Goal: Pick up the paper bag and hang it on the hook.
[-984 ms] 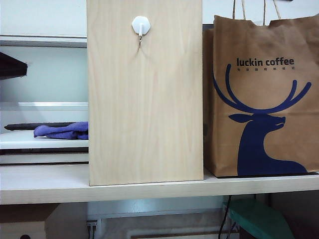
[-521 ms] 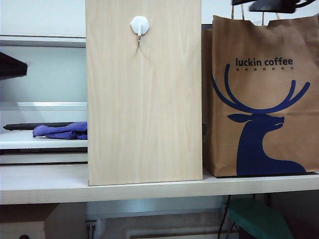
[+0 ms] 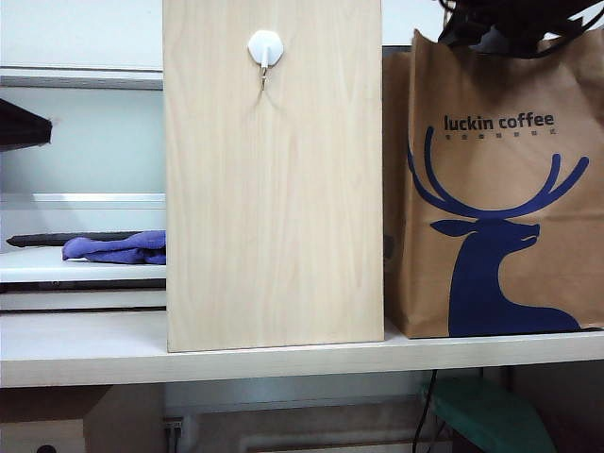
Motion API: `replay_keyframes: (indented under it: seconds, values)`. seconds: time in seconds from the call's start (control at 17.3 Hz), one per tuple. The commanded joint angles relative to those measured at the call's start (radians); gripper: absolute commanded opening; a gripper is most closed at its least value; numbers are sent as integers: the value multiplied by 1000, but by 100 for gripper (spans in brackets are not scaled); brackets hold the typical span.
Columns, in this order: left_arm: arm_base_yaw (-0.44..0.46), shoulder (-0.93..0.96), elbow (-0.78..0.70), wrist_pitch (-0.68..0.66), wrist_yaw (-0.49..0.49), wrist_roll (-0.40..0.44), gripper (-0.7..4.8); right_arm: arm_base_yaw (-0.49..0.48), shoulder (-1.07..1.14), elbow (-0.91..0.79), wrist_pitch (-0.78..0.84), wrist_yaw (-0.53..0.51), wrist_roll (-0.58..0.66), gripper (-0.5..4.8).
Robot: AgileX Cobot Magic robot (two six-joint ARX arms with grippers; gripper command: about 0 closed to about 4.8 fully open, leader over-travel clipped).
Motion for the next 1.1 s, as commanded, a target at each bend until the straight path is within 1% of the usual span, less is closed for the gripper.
replay_keyframes:
  seconds: [0.06, 0.17, 0.29, 0.35, 0.41, 0.52, 0.58, 0.64, 0.69, 0.75, 0.81, 0.87, 0.98, 1.04, 1.1]
  values:
    - [1, 0, 1, 13, 1, 2, -6, 1, -16, 35, -36, -17, 4, -2]
    - [1, 0, 1, 13, 1, 2, -6, 1, -68, 43, -80, -18, 5, -2]
    - [2, 0, 1, 13, 1, 2, -6, 1, -172, 43, -225, -18, 9, -2]
    - [2, 0, 1, 13, 1, 2, -6, 1, -241, 43, -340, -21, 13, -2]
    - [2, 0, 1, 13, 1, 2, -6, 1, -290, 43, -423, -26, 33, -2]
    - [2, 0, 1, 13, 1, 2, -5, 28, -377, 40, -554, -66, 40, -2]
    - [3, 0, 1, 13, 1, 2, -6, 90, -452, 40, -657, -64, 40, -2]
    - [6, 0, 1, 13, 1, 2, -6, 120, -468, 40, -674, -62, 40, -2]
    - [23, 0, 1, 12, 1, 2, -5, 185, -482, 40, -683, -47, 59, -2]
    - [44, 0, 1, 13, 1, 2, -6, 240, -483, 40, -682, -10, 63, -2]
    - [68, 0, 1, 13, 0, 2, -5, 320, -469, 40, -676, 58, 65, -2]
    - [86, 0, 1, 13, 0, 2, -6, 403, -439, 40, -663, 95, 87, -2]
    - [107, 0, 1, 13, 0, 2, -6, 510, -377, 40, -639, 158, 88, -2]
    - [121, 0, 1, 13, 0, 2, -6, 583, -312, 40, -599, 195, 86, -2]
    - [129, 0, 1, 12, 1, 2, -6, 626, -263, 40, -562, 217, 86, -2]
